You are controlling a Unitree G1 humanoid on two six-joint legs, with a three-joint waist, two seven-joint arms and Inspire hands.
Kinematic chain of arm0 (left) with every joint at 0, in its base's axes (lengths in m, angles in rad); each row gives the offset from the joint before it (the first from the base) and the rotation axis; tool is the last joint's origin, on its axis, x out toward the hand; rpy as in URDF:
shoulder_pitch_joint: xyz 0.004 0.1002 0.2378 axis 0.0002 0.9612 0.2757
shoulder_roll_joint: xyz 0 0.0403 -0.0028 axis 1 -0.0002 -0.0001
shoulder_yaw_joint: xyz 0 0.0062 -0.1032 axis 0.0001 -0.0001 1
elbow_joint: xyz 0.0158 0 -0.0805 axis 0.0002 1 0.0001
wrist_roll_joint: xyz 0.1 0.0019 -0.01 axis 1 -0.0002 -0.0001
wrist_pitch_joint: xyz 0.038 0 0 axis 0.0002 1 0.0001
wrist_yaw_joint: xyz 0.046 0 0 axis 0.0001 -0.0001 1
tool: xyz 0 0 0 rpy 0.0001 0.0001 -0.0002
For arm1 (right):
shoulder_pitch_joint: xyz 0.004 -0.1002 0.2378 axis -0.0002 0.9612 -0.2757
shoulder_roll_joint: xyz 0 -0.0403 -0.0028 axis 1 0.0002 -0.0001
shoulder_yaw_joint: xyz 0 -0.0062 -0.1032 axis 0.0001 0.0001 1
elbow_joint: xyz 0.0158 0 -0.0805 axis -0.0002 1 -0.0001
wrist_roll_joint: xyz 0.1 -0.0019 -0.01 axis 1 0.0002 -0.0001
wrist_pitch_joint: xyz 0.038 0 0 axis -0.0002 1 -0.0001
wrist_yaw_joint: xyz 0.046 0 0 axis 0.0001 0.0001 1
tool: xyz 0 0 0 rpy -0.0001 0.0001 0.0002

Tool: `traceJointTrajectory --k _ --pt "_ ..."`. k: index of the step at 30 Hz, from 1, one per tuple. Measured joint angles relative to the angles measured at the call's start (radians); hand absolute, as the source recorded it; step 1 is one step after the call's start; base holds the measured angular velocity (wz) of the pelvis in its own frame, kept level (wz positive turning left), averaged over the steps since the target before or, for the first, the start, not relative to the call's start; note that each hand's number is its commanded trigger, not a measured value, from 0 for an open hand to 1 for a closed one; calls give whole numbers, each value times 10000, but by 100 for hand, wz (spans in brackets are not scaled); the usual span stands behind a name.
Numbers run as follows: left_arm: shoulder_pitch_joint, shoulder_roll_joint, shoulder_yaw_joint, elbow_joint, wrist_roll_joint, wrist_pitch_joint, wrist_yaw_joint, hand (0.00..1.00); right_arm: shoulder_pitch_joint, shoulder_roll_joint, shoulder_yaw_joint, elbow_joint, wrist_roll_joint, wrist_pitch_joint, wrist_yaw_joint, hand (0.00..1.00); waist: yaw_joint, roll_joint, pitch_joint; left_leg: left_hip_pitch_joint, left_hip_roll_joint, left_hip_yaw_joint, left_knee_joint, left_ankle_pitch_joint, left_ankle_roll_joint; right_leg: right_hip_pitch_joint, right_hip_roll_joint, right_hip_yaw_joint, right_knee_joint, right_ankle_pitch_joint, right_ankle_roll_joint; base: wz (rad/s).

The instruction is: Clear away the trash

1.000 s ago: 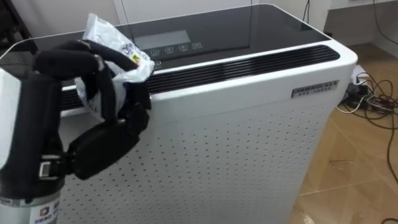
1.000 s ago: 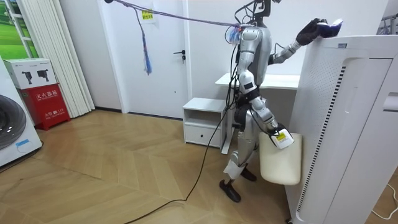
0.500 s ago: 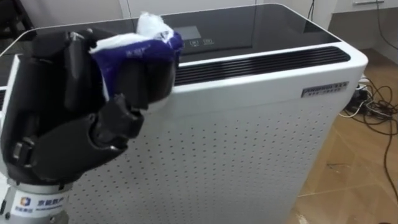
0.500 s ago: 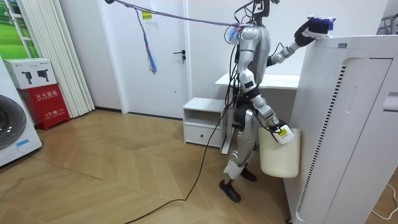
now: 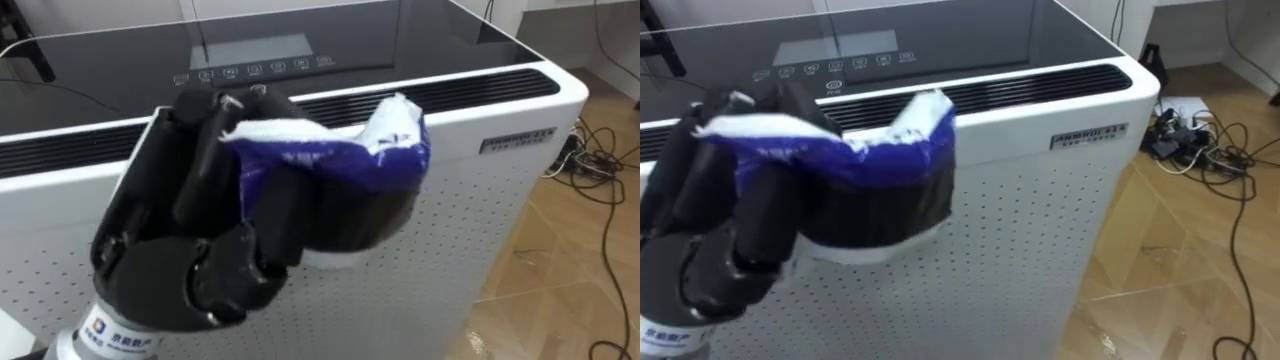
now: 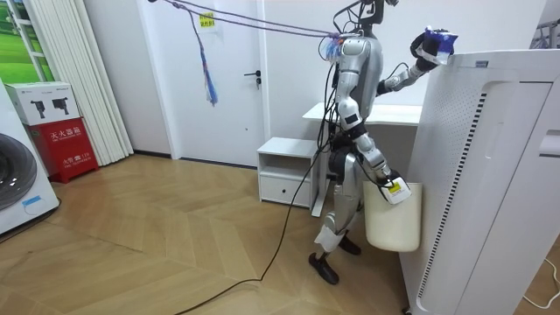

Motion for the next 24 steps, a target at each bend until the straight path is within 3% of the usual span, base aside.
traceJointTrajectory --k 4,7,12,15,20,24 --pt "1 -81 29 37 314 161 -300 100 -9 -18 -14 -196 -242 101 -8 100 65 -26 16 -94 7 98 7 1 1 -185 -59 57 125 0 0 -7" --pt "2 -64 59 453 1397 283 -592 100 9 -44 -36 -213 -434 168 -12 100 144 -10 31 -124 21 247 73 0 2 -175 -58 -15 136 0 0 0" --pt "174 -21 -3 1211 4078 367 -1185 100 -72 -87 -305 -299 -508 284 3 100 262 233 133 -438 85 258 102 -15 16 -388 11 -82 169 49 -45 7" --pt "671 69 -107 2124 5933 347 -1284 100 -160 -146 -326 -298 -485 284 -2 100 238 382 123 -619 139 233 121 25 -43 -512 67 -89 188 83 -94 1" --pt "781 99 -405 3510 8326 350 -966 100 -340 -242 -292 -374 -421 267 27 100 -35 449 104 -1183 144 17 352 164 -145 -1009 58 -321 328 82 -212 15" --pt "746 -107 -809 4533 8945 329 -198 100 -633 -231 -71 -135 -401 189 -77 100 -144 496 119 -1564 173 11 482 196 -161 -1319 43 -362 337 122 -274 2"
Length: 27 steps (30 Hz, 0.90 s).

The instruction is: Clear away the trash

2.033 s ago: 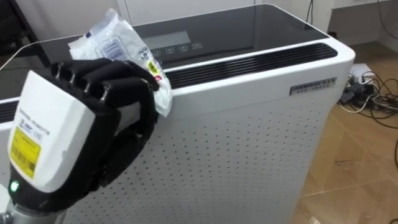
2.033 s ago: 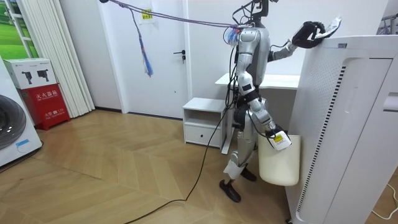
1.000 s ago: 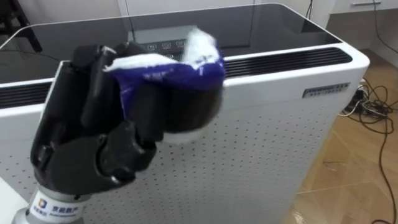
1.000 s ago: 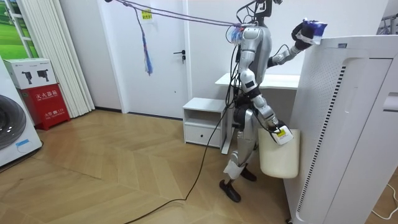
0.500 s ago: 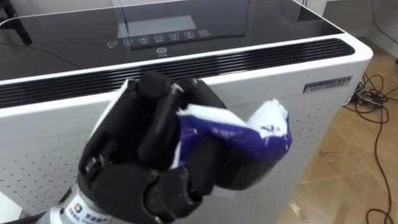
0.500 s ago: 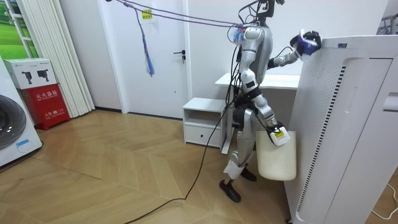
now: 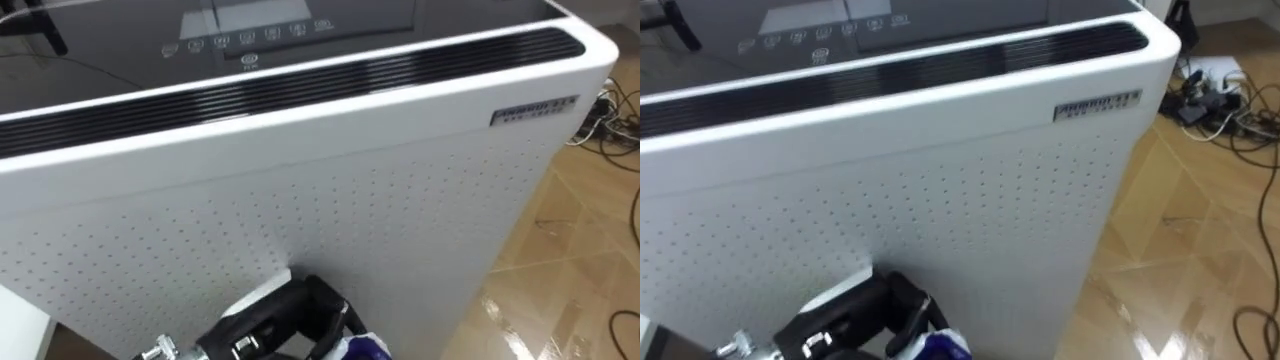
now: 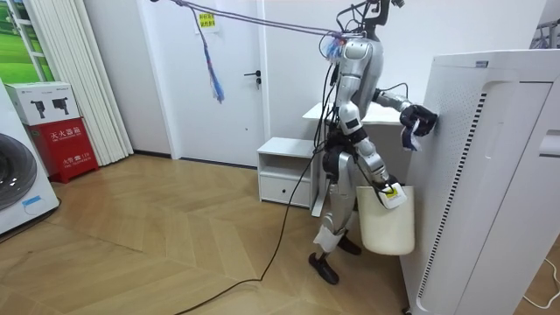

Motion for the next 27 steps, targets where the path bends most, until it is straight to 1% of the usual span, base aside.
traceJointTrajectory --k 2,4,5,6,7,8,9,12,19,23,27 --pt "-21 -50 -175 176 2 -48 285 100 -152 5 92 170 -5 -89 -45 100 -54 -6 4 -185 7 2 26 17 -4 -195 -4 4 35 9 -11 0" --pt "-124 -78 -377 423 0 -200 492 100 -263 5 104 273 -1 -207 -46 100 -85 -11 13 -345 -9 25 13 60 -2 -419 -40 20 133 8 -11 0" --pt "-270 -149 -537 764 -7 -362 584 100 -421 25 122 506 7 -333 -42 100 -126 -22 36 -445 -26 48 -10 128 -1 -534 -78 15 166 8 -12 0" --pt "-494 -246 -757 1214 -5 -430 656 100 -585 67 128 744 13 -383 -43 100 -165 -35 69 -503 -44 60 -89 186 6 -647 -127 -2 225 10 -14 0" --pt "-612 -259 -904 1460 -4 -437 721 100 -666 103 164 882 26 -404 -49 100 -165 -56 99 -503 -49 78 -147 219 3 -675 -142 4 242 10 -14 0" --pt "-766 -253 -1165 1838 -4 -439 781 100 -769 151 303 1025 49 -406 -82 100 -165 -76 111 -553 -45 99 -173 230 -1 -746 -142 10 252 10 -15 -4" --pt "-813 -271 -1339 2088 -2 -441 786 100 -805 156 333 1030 78 -420 -125 100 -184 -82 116 -655 -40 140 -158 231 -1 -860 -149 17 276 10 -16 -5" --pt "-866 -283 -1607 2378 133 -445 791 100 -1042 152 441 1299 320 -422 -152 100 -193 -107 132 -930 -11 266 -121 236 7 -1143 -151 29 323 20 -34 -2" --pt "-894 -251 -1631 2547 262 -452 818 100 -1247 147 474 1448 427 -421 -150 100 -198 -135 142 -1292 -5 315 -51 241 12 -1450 -138 29 337 23 -38 3" --pt "-885 -238 -1631 2701 703 -456 848 100 -1256 144 476 1397 424 -421 -136 100 -204 -140 138 -1319 -3 335 -51 241 12 -1495 -140 45 335 23 -38 0" --pt "-892 -219 -1593 3093 783 -493 897 100 -1293 143 475 1293 429 -421 -93 100 -188 -146 127 -1311 6 356 -52 241 12 -1500 -135 82 336 26 -42 0"
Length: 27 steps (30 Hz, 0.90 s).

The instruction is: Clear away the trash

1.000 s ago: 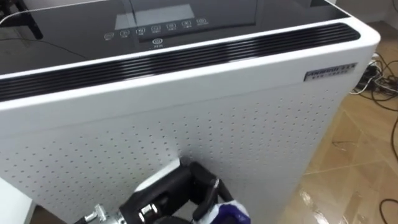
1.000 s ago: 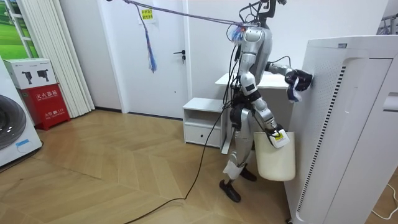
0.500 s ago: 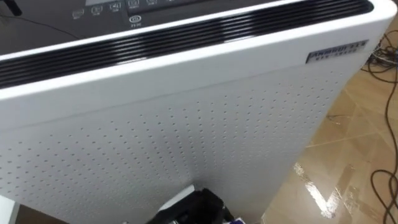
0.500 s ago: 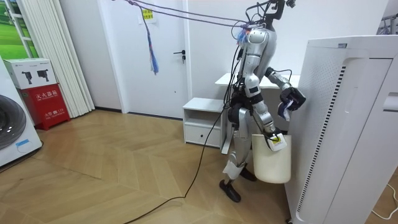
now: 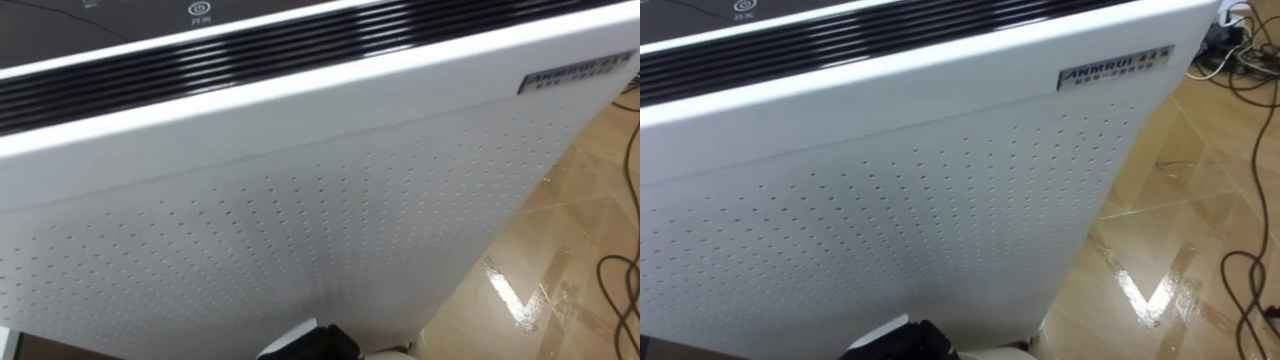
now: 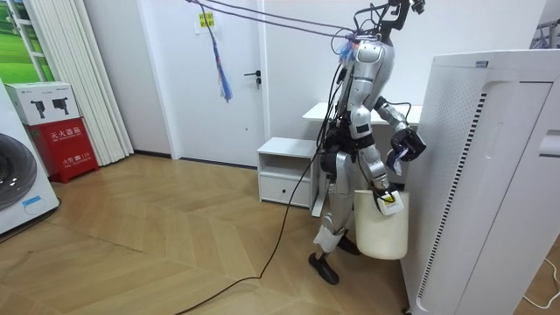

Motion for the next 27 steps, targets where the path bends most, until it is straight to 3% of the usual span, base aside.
traceJointTrajectory --k 12,13,15,16,18,27 --pt "-2 59 41 348 345 -16 136 100 4 -13 3 -80 -13 -12 20 100 -13 27 -22 -20 5 4 151 0 0 -3 -16 14 144 2 -4 0" --pt "-3 58 40 358 352 -16 141 84 3 -14 2 -80 -14 -12 20 100 -19 33 -26 -25 8 10 160 0 0 -3 -14 14 147 3 -5 0" --pt "-6 58 37 413 521 -16 192 20 8 -4 6 -79 -14 -12 20 100 -88 60 -43 -68 37 94 205 2 3 -3 -10 -22 161 9 -17 5" --pt "-8 57 36 439 544 -16 204 10 9 -3 6 -78 -14 -13 20 100 -99 63 -45 -79 56 162 215 9 15 -3 -8 -27 164 10 -18 5" --pt "-6 60 29 476 557 -16 340 0 8 0 6 -78 -13 -12 21 100 -121 68 -48 -120 127 381 233 24 38 -27 -5 -42 176 18 -32 2" --pt "-88 76 75 888 999 -19 833 0 54 -42 18 -73 -7 -32 19 100 -150 136 -91 -298 133 518 331 52 61 -250 -59 0 347 11 -44 0"
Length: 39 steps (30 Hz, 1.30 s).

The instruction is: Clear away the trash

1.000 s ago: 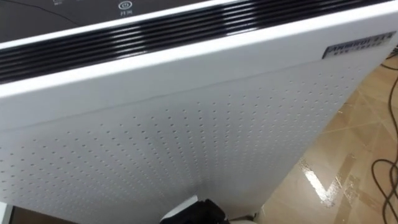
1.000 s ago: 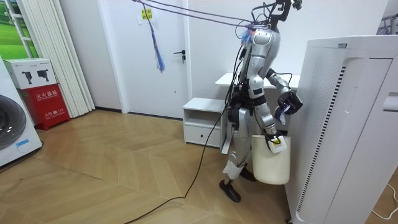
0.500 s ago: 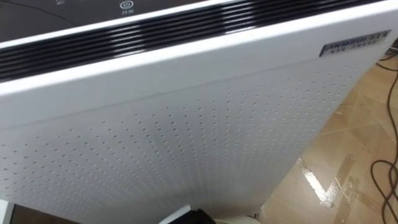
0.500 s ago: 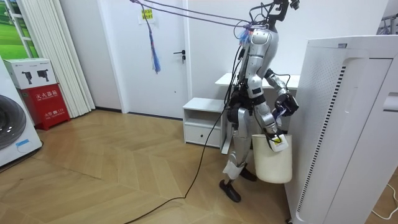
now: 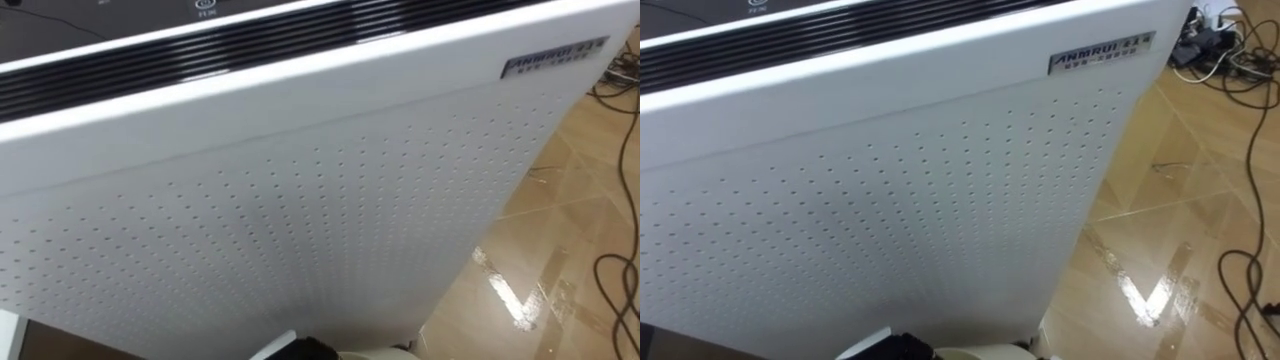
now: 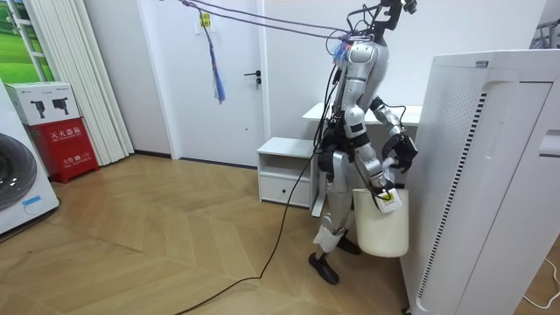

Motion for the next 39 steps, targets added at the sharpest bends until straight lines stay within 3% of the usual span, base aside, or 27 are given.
traceJointTrajectory --k 8,23,32,35,39 --pt "-61 -9 17 23 425 -75 224 0 59 -133 -2 0 0 -151 2 100 162 3 -2 -88 -11 176 100 8 15 -197 -148 -20 346 -141 -43 0" --pt "-49 4 0 11 848 -270 366 0 378 -365 10 -1 16 -260 88 100 218 23 -19 -118 14 208 86 30 2 -229 -129 -35 360 -162 -82 0" --pt "359 71 153 74 833 -456 264 0 423 -394 -28 43 -8 -334 318 100 183 -77 -28 105 22 213 48 31 0 -23 -92 13 214 -158 -75 0" --pt "410 240 265 464 832 -461 121 0 497 -395 -47 109 10 -331 471 100 148 -184 -21 444 2 208 -46 30 0 327 -83 -2 112 -157 -69 0" --pt "1079 300 487 832 844 -457 147 0 1022 -363 -344 113 0 -328 453 100 73 -281 -62 1090 -2 207 -339 32 -3 987 -50 -43 -234 -128 5 0"
